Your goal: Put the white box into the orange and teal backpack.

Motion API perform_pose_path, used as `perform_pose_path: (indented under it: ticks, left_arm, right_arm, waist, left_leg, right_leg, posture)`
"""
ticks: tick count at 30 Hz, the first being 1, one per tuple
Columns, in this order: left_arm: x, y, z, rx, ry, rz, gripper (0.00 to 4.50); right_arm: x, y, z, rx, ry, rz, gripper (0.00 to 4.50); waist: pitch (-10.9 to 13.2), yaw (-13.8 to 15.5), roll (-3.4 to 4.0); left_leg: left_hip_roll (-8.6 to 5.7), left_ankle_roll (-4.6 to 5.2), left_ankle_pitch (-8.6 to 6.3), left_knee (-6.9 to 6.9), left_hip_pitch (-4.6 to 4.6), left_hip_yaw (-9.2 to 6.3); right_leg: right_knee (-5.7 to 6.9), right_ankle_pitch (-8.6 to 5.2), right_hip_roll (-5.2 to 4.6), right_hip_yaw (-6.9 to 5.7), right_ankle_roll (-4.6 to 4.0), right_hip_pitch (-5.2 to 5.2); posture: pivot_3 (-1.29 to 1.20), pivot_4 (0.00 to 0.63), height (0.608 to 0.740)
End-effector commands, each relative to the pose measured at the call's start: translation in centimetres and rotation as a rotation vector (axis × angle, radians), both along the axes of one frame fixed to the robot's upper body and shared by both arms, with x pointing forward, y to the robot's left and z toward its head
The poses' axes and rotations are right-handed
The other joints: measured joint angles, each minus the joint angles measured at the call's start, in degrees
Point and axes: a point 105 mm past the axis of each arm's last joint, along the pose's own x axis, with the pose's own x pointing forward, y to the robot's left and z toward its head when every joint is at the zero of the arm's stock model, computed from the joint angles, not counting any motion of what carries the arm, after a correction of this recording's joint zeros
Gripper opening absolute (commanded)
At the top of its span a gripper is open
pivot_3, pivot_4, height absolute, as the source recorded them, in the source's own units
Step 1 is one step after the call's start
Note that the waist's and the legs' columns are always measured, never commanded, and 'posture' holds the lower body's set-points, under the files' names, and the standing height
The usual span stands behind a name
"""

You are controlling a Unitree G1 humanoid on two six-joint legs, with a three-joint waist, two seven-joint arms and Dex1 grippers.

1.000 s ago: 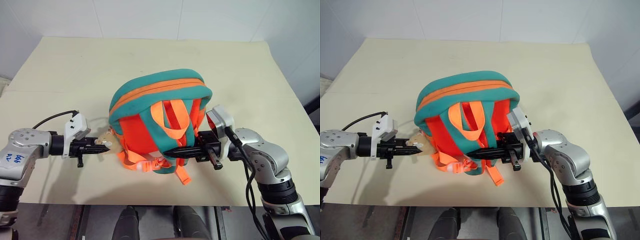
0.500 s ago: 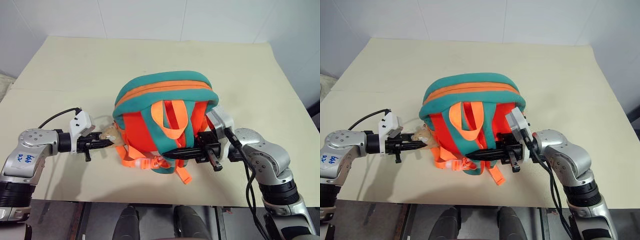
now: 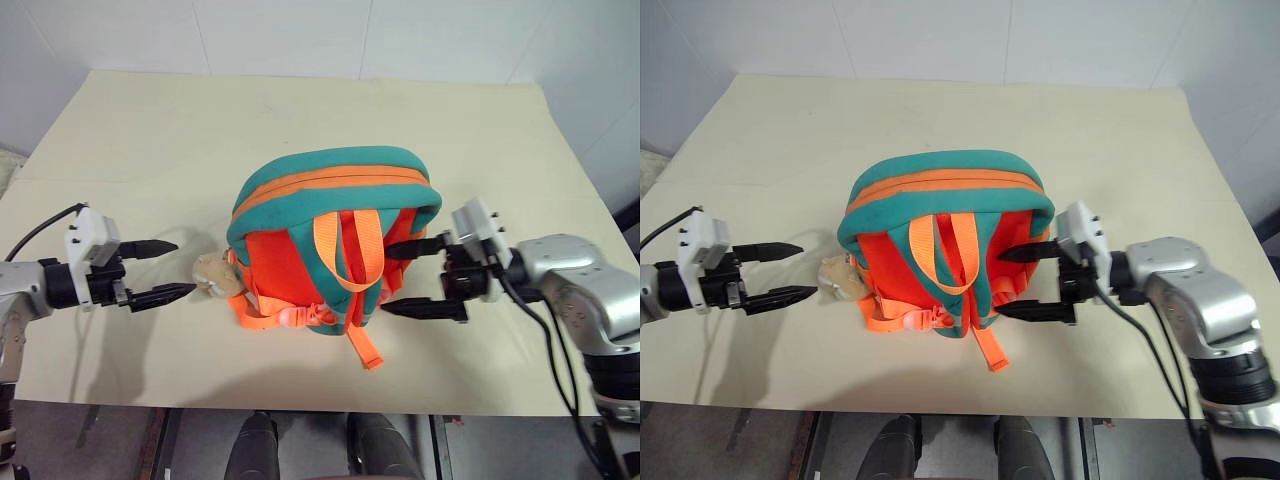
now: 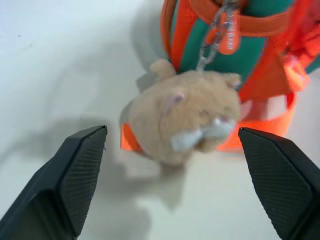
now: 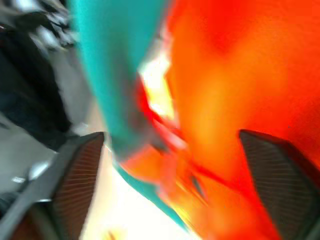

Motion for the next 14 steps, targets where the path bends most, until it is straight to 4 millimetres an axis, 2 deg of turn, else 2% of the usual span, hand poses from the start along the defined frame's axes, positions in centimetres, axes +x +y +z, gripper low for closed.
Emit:
perform_pose_path:
  ticks: [1,3,5,8,11,14]
  left_arm:
    - [-1.4,1.2,2.1,-0.082,-0.123,-0.044,4.50]
    - [-2.0,1.7,3.0,-0.157,-0.182,-0.065,4.50]
    - [-2.6,2.4,3.9,-0.241,-0.237,-0.098,4.50]
    - [-2.7,3.1,4.1,-0.274,-0.271,-0.118,4.50]
    - [-2.9,3.4,4.2,-0.269,-0.291,-0.123,4.50]
    - [-3.2,3.9,4.3,-0.238,-0.292,-0.115,4.50]
  right_arm:
    - [0.2,-4.4,1.1,-0.073,-0.073,-0.135,4.46]
    - [0.4,-6.6,1.1,-0.114,-0.095,-0.206,4.46]
    - [0.8,-7.9,1.6,-0.111,-0.137,-0.263,4.46]
    - [1.5,-8.6,2.6,-0.054,-0.197,-0.317,4.46]
    - [1.4,-9.4,2.7,-0.033,-0.206,-0.339,4.46]
    - [1.7,-9.2,3.1,0.000,-0.234,-0.342,4.46]
  waist:
    - [0.0,0.1,0.00]
    - [0.0,0.0,0.00]
    - [0.0,-0.2,0.00]
    - [0.0,-0.8,0.01]
    - [0.0,-1.0,0.01]
    - [0.0,-1.1,0.01]
  left_leg:
    - [0.00,0.01,-0.01,-0.02,-0.02,0.00]
    - [0.00,0.06,-0.06,-0.01,-0.01,0.02]
    - [0.00,0.08,-0.07,-0.01,0.00,0.04]
    - [0.01,0.08,-0.07,0.00,0.04,0.05]
    - [0.01,0.08,-0.07,0.02,0.07,0.06]
    - [0.01,0.08,-0.07,0.01,0.05,0.06]
  right_leg:
    - [-0.06,0.00,-0.01,-0.01,0.00,0.01]
    - [-0.14,0.00,-0.02,-0.01,0.00,0.06]
    - [-0.14,0.00,-0.02,-0.01,0.01,0.06]
    - [-0.07,0.01,-0.01,-0.01,0.01,0.05]
    - [-0.04,0.01,-0.02,0.01,0.02,0.08]
    - [-0.07,0.02,-0.02,0.01,0.03,0.08]
  posture:
    - [0.00,0.150,0.740]
    - [0.00,0.150,0.740]
    - [0.00,0.150,0.740]
    - [0.00,0.150,0.740]
    - [0.00,0.150,0.740]
    - [0.00,0.150,0.740]
